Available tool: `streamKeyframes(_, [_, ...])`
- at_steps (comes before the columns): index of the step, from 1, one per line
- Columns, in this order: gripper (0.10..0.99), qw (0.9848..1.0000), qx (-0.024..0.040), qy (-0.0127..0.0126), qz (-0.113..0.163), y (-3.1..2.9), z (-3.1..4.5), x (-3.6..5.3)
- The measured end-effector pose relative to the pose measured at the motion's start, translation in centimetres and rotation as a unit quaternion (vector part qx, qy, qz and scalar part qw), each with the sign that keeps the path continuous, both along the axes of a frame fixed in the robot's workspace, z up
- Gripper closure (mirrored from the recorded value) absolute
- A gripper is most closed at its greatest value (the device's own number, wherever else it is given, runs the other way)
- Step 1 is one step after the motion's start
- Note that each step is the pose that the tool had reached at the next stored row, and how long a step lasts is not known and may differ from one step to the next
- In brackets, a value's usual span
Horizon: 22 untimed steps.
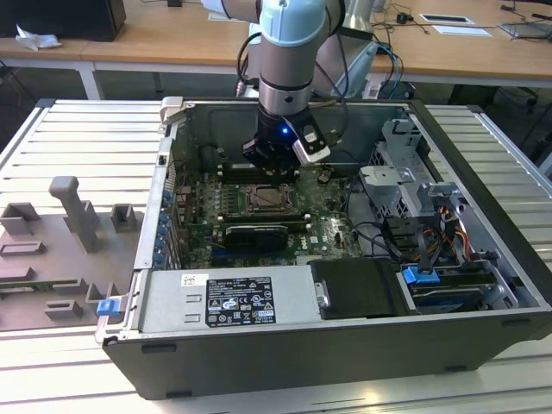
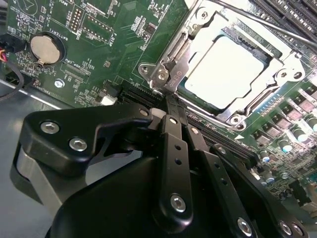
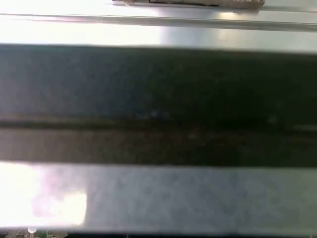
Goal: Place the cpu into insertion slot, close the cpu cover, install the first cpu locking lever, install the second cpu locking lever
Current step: 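Install the first cpu locking lever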
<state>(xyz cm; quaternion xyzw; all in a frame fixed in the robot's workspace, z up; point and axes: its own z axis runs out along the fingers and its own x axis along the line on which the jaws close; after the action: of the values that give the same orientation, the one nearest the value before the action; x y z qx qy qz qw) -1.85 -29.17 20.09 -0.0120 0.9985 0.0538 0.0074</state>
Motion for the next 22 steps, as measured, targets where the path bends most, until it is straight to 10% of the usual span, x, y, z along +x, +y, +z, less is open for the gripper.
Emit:
streamKeyframes(10, [0.980, 1.0000, -0.0005, -0.0001, 0.000, 0.03, 1.64, 0.01])
streamKeyframes(22, [0.980, 1.0000, -0.0006, -0.0001, 0.000, -0.49, 1.64, 0.01])
